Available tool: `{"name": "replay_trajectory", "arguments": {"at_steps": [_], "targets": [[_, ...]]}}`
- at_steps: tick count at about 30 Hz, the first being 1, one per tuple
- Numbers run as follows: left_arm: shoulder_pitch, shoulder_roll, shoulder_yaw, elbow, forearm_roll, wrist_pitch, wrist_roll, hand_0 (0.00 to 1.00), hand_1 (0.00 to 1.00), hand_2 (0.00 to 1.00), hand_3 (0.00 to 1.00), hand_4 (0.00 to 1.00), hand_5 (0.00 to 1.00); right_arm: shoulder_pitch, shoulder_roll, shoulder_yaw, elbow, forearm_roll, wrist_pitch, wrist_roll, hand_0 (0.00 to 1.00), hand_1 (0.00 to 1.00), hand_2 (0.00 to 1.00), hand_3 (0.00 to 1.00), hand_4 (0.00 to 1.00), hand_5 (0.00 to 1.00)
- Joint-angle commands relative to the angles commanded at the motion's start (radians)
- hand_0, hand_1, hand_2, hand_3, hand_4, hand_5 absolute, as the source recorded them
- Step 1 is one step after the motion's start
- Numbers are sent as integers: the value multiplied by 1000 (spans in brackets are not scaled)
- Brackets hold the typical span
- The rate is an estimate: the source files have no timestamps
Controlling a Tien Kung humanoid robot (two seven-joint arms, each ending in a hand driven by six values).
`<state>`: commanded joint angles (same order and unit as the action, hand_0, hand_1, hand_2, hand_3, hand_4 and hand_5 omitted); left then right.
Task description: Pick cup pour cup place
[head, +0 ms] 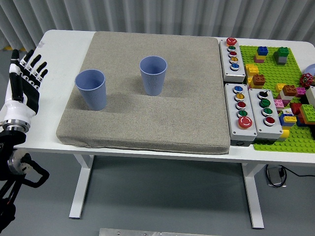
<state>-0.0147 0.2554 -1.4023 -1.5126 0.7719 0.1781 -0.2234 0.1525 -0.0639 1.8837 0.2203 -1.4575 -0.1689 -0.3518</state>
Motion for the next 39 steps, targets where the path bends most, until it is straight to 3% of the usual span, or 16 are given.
{"name": "replay_trajectory", "arguments": {"at_steps": [5,6,11,12,17,18,24,28,33,39], "targets": [[72,9,18,-56,114,1,-12,896,871,903,904,885,927,-1,1,2,0,-1,1,-1,693,663,610,614,2,334],[82,11,20,-61,136,4,-14,907,885,951,991,971,709,-1,1,2,0,1,0,-1,693,663,610,613,2,337],[80,10,15,-22,200,8,-23,907,885,951,991,971,709,5,1,3,0,-5,2,-2,693,663,610,613,2,337],[80,10,16,-15,216,5,-22,925,915,998,998,993,589,6,1,2,0,-4,1,-2,693,663,610,613,2,341],[79,8,27,14,345,-42,6,925,915,998,998,993,589,8,2,-5,0,3,-2,-3,693,663,610,613,2,341],[76,8,32,21,384,-57,17,968,971,998,998,998,460,9,2,-6,0,3,-2,-3,693,663,610,613,2,340],[67,9,49,46,535,-105,54,988,987,998,998,998,429,10,3,-10,0,8,-3,-3,694,663,610,612,2,340],[53,7,55,62,593,-110,62,988,987,998,998,998,429,11,2,-11,-1,11,-4,-2,694,663,610,612,2,340],[33,6,52,81,605,-108,65,995,995,998,998,998,451,13,2,-13,-1,16,-4,-1,694,663,610,612,2,339],[-22,-2,46,149,600,-98,61,998,995,998,998,998,426,15,2,-19,-1,27,-7,0,694,663,609,611,2,337]]}}
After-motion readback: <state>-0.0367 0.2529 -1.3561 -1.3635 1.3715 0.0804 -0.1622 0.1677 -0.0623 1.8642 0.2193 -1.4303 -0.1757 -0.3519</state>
